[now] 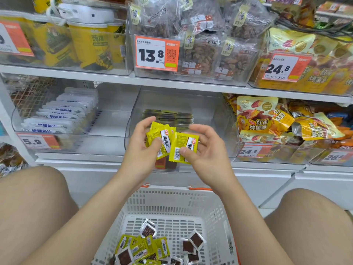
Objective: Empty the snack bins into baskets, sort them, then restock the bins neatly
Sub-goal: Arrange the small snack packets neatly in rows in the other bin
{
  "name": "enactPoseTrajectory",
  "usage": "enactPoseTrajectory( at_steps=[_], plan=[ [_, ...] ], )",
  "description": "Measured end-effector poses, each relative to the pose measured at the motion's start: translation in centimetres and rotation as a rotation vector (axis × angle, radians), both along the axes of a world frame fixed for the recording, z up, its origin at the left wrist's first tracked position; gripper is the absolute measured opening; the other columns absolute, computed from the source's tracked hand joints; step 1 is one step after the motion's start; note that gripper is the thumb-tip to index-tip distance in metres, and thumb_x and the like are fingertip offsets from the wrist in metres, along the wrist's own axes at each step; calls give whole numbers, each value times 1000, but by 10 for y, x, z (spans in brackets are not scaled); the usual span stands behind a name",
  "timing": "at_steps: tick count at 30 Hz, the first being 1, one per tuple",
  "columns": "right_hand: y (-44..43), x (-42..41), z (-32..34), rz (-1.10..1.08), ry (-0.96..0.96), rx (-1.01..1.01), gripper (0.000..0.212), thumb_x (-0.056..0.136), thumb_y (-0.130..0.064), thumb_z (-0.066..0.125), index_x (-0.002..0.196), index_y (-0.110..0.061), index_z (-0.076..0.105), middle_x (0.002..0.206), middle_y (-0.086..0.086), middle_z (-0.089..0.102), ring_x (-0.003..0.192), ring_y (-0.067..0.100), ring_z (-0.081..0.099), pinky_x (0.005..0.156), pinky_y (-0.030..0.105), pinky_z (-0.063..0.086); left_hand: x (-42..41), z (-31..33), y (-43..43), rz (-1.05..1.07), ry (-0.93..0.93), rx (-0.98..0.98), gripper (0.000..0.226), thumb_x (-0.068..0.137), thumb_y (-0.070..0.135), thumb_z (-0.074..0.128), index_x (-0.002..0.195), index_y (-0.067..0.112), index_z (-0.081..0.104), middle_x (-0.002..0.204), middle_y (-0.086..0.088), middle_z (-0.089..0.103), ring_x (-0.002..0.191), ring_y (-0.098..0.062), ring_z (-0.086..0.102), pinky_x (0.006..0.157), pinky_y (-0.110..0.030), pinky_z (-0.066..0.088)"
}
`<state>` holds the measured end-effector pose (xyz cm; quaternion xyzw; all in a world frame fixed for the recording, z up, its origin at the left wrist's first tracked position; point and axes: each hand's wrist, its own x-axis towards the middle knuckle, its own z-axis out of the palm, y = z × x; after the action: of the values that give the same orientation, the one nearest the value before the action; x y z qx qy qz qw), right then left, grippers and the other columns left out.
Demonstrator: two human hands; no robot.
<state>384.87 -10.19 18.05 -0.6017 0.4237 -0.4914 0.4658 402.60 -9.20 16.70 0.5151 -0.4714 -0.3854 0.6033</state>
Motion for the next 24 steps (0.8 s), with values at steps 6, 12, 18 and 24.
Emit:
enactPoseTrajectory(
  at_steps=[6, 12, 18, 24],
  plan=[
    [-3, 12, -12, -210, 324, -211, 54, 84, -29, 83, 135, -31, 66, 122, -11, 68, 105, 9, 70, 91, 43, 59, -9, 0, 6, -209, 204, 12, 39, 107, 0, 48, 135, 25, 58, 121, -11, 67, 104, -29, 67, 93, -56, 54],
    [22, 36, -19, 17, 344, -110, 82, 105, -16, 57, 165, -39, 5, 152, -16, 49, 137, 8, 51, 111, 32, 45, -20, 6, 11, -307, 376, 40, 56, 76, 14, 48, 132, 16, 51, 109, -8, 69, 94, -20, 67, 79, -35, 54],
    [16, 31, -14, 3, -54, 74, 70, 98, 10, 56, 147, -37, 43, 140, 7, 60, 114, 12, 68, 86, 30, 60, -20, 8, 15, -261, 30, 69, 60, 80, 16, 57, 136, 36, 47, 124, -1, 65, 116, -16, 63, 92, -29, 51],
    [28, 31, -13, 4, 402, -200, 80, 102, -21, 55, 166, -32, 7, 159, -7, 44, 143, 10, 46, 112, 44, 45, -29, 15, 15, -164, -32, 168, 48, 101, 32, 58, 145, 28, 38, 127, -2, 64, 116, -14, 63, 96, -31, 53]
  ],
)
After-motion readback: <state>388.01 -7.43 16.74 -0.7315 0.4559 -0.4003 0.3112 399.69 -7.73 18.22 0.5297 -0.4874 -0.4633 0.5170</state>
